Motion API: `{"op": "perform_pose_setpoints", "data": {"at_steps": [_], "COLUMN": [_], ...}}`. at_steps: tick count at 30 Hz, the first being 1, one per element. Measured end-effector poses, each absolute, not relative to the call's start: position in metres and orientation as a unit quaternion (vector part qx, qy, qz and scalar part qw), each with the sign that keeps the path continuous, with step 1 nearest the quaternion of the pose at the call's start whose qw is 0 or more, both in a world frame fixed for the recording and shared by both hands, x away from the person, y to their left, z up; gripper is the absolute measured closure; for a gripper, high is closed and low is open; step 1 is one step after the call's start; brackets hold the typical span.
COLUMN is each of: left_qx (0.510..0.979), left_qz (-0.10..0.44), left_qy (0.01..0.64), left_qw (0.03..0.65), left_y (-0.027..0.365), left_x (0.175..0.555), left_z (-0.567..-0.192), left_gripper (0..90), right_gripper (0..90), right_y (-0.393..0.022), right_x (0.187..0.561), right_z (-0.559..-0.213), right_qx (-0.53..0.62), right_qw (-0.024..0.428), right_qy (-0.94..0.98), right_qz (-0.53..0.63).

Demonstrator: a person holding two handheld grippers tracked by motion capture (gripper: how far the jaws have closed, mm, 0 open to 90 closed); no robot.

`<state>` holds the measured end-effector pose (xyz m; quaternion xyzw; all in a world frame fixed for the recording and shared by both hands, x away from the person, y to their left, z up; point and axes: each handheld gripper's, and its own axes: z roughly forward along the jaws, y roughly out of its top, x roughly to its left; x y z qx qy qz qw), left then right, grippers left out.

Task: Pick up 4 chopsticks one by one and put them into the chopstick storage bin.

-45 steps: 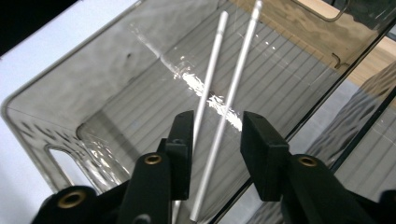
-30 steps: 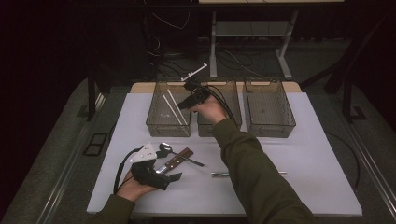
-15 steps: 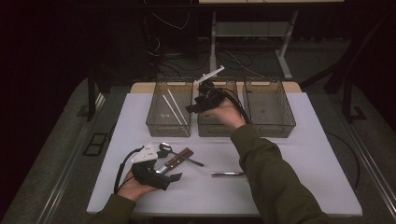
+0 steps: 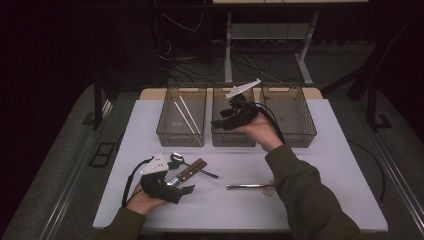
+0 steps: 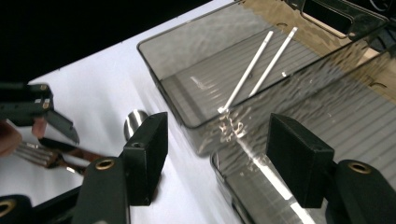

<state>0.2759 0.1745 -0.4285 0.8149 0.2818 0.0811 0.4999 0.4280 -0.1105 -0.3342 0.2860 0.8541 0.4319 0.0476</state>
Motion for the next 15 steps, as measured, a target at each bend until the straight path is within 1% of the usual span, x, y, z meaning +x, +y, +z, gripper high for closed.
{"op": "perform_pose_setpoints", "data": {"at_steps": [15], "left_qx": [0.814], "left_qz": [0.081], "left_qy": [0.286], "left_qw": [0.5], "left_y": [0.175], "left_x": [0.276], "left_z": [-0.429], "left_gripper": [0.3], "right_gripper": [39.0], "right_y": [-0.154], "right_x": [0.393], "right_z": [-0.346], "right_qx": [0.274], "right_qw": [0.055], "right_qy": [0.858], "right_qz": [0.431]}}
